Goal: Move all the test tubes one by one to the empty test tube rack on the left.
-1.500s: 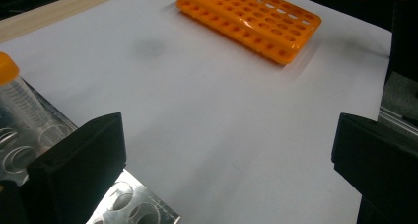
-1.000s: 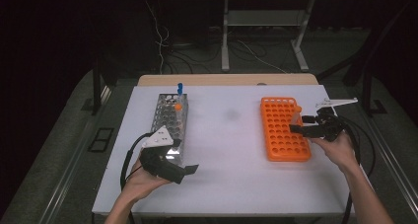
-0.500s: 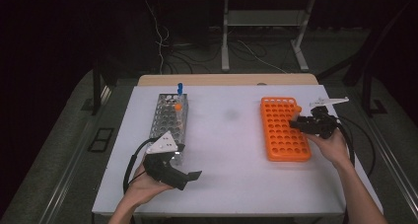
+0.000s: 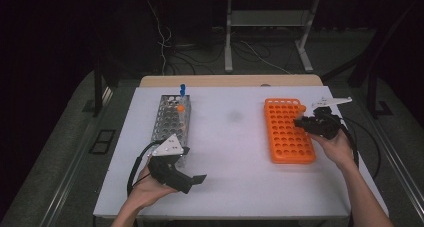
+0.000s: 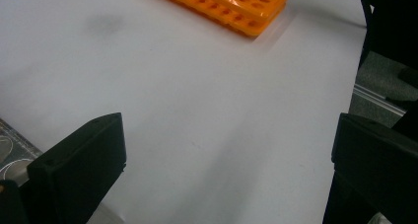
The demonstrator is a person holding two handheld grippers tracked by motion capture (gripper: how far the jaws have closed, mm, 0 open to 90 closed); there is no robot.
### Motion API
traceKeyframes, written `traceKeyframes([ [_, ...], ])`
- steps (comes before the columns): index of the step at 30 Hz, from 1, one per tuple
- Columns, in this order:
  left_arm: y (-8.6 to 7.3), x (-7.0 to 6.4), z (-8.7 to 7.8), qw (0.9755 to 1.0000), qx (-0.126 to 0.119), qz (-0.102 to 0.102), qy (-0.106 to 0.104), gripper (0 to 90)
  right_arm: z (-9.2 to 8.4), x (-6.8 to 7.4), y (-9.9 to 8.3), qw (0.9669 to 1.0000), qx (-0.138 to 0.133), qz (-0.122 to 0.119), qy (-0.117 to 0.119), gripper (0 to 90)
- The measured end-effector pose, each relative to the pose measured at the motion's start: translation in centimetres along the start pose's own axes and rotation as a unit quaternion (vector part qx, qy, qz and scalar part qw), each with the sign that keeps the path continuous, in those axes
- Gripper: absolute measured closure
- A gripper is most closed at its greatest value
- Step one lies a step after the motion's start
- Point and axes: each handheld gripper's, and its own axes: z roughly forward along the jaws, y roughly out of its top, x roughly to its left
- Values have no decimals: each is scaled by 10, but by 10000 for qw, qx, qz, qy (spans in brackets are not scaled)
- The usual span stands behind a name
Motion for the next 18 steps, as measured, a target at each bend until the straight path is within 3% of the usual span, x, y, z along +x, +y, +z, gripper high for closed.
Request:
traceKeyframes([
  [10,3,1,-2,10000,40,-22,-17,0,-25,15,15,9996,-171,-212,112,742],
  [18,11,0,-4,9999,90,62,-39,0,-42,42,21,9970,-218,-514,541,742],
])
